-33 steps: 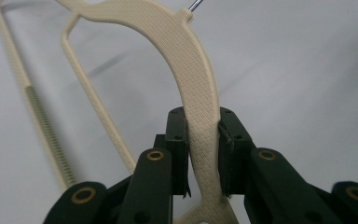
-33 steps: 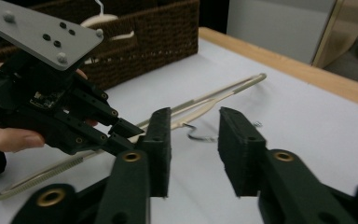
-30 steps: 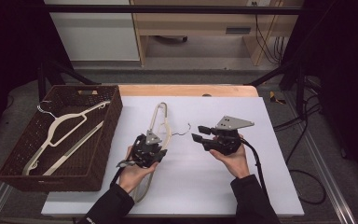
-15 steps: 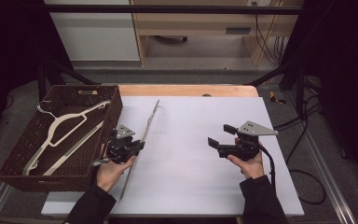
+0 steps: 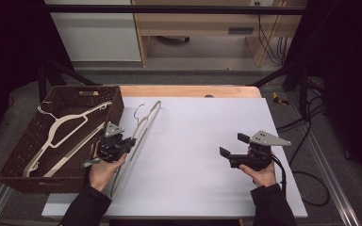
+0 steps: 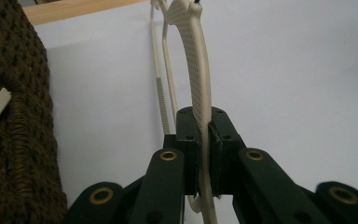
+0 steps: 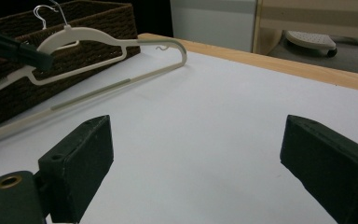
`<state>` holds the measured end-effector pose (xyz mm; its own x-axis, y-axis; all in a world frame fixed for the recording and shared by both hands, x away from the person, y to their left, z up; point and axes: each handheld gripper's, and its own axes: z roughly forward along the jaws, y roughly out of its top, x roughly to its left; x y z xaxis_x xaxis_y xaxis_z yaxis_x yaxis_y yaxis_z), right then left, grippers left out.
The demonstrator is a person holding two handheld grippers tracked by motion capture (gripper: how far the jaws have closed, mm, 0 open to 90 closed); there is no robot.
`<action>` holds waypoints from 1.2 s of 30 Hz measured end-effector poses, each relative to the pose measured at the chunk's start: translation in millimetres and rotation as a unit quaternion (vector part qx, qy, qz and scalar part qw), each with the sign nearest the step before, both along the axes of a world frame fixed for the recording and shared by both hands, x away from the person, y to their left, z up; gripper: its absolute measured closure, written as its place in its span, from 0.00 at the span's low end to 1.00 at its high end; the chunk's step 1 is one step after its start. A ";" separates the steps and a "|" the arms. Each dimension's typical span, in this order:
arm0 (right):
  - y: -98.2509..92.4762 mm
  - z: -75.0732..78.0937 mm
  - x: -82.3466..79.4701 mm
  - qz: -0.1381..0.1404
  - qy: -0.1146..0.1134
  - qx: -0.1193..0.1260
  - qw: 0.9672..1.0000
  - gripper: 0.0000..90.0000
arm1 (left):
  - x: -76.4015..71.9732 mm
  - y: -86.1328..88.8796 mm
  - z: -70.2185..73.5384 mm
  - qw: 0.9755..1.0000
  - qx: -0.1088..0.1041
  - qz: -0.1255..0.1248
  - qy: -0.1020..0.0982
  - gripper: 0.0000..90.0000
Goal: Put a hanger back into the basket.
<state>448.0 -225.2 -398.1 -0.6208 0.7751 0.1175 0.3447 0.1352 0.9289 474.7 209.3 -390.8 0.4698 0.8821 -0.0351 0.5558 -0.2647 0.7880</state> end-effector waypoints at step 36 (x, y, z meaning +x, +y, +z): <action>-34.4 3.6 -28.0 -0.023 -0.018 0.019 0.999 0.05 | -39.7 33.7 104.1 0.981 -0.038 -0.165 -0.097 0.96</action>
